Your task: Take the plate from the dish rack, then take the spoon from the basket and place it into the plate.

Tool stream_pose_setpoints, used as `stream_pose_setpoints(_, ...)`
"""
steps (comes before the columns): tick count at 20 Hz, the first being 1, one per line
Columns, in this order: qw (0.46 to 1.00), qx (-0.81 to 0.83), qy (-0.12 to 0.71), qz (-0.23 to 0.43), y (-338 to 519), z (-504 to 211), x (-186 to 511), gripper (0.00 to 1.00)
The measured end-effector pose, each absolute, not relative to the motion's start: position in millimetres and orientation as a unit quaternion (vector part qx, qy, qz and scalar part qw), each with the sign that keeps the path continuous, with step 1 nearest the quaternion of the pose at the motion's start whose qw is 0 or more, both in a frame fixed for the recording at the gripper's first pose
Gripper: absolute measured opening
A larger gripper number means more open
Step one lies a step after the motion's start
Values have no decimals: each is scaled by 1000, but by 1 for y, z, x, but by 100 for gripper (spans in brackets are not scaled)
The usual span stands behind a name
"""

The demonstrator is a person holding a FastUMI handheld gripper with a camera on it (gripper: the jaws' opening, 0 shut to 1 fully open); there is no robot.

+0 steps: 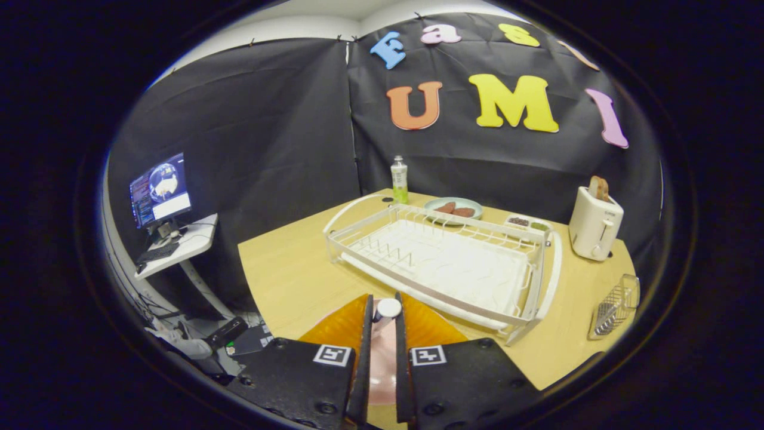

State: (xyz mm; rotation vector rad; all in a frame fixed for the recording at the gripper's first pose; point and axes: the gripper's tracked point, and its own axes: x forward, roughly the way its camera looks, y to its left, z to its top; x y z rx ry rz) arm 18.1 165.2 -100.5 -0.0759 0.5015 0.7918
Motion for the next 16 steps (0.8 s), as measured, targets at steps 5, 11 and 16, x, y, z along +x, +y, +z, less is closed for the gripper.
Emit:
stream_pose_setpoints(5,905,-31,221,363,157,-85,23,54)
stream_pose_setpoints(11,946,-31,155,284,133,-51,33,81)
stream_pose_setpoints(16,980,-4,73,185,93,-2,31,97)
